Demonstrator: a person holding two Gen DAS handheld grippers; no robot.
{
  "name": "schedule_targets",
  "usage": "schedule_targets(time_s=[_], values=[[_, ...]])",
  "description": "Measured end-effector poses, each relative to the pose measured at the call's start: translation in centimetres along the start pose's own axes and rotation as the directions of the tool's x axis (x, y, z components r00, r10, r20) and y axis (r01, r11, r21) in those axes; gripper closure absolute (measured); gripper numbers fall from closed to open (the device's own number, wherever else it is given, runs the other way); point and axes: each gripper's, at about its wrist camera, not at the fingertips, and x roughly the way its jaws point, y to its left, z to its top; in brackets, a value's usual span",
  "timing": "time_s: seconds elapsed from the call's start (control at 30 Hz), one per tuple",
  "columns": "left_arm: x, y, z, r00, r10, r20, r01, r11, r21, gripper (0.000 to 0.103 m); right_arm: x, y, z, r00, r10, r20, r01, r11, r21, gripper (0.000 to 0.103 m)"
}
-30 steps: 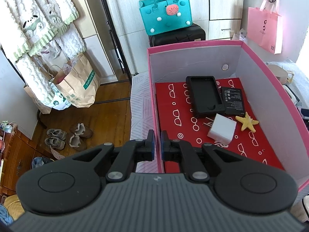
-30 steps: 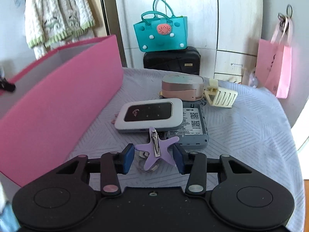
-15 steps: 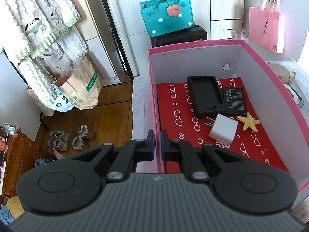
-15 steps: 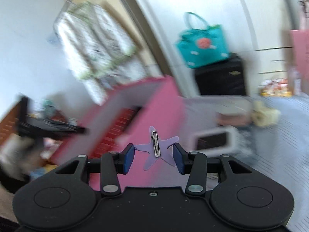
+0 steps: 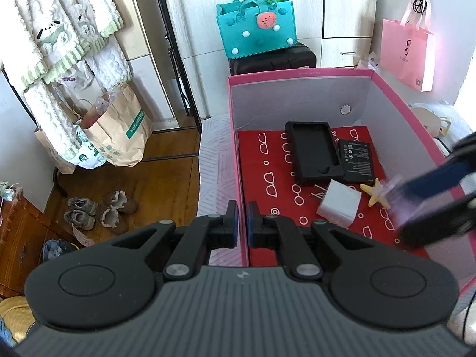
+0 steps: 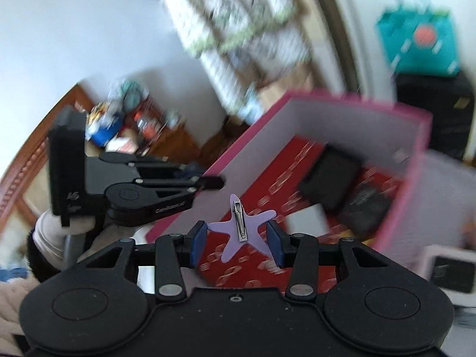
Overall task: Organize rigid objects
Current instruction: 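Carry the purple star into the pink box and open the right tool, then move the right tool back to the white wifi router on the table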
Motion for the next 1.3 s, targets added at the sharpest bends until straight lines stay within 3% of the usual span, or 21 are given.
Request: schedule_targets(time_s=[0.07, 0.27, 0.33, 0.37, 0.57, 0.7, 0.83, 1.03, 1.2, 1.3], values=[[0.0, 0.2, 0.0, 1.0, -0.013, -0.001, 0.013, 1.0, -0.005, 0.098, 1.8, -0.6, 0.4, 0.998, 0.022, -0.055, -0.02, 0.999, 0.042, 0.054], [0.1, 0.4, -0.1, 1.0, -0.024, 0.007, 0.024, 1.0, -0.01, 0.098, 5.0, -1.6, 1.1, 0.992, -0.041, -0.12, 0.052, 0.994, 0.096, 0.051], [0.1, 0.5, -0.1, 0.999, -0.031, 0.006, 0.031, 0.999, -0.021, 0.098, 5.0, -2.0, 1.2, 0.992, 0.027, -0.125, -0.01, 0.992, 0.13, 0.042], [0.1, 0.6, -0.1, 0.999, -0.035, 0.005, 0.035, 0.999, -0.024, 0.098, 4.6, -2.3, 1.2, 0.991, 0.046, -0.123, -0.029, 0.99, 0.136, 0.042], [0.2, 0.6, -0.1, 1.0, -0.029, 0.009, 0.03, 1.0, -0.008, 0.098, -0.2, -0.6, -0.7, 0.999, -0.024, -0.024, 0.025, 0.999, 0.029, 0.041], [0.3, 0.6, -0.2, 1.0, -0.03, 0.009, 0.03, 0.999, -0.024, 0.098, -5.0, 0.2, -2.3, 0.989, -0.095, 0.114, 0.099, 0.995, -0.022, 0.041], [0.3, 0.1, -0.4, 1.0, -0.008, 0.01, 0.009, 1.0, -0.027, 0.098, -9.7, -0.2, -4.5, 0.95, -0.197, 0.242, 0.208, 0.978, -0.023, 0.041], [0.7, -0.5, -0.2, 0.999, 0.032, -0.021, -0.033, 0.999, -0.041, 0.098, -13.1, -2.6, -9.3, 0.861, -0.34, 0.379, 0.367, 0.93, 0.001, 0.039], [0.6, -0.8, -0.2, 0.999, 0.048, -0.018, -0.049, 0.998, -0.036, 0.098, -11.6, -5.0, -11.5, 0.809, -0.467, 0.358, 0.502, 0.865, -0.007, 0.038], [0.5, -0.6, -0.2, 0.999, 0.041, -0.024, -0.042, 0.998, -0.048, 0.098, -10.5, -6.1, -11.9, 0.785, -0.503, 0.361, 0.547, 0.837, -0.026, 0.038]])
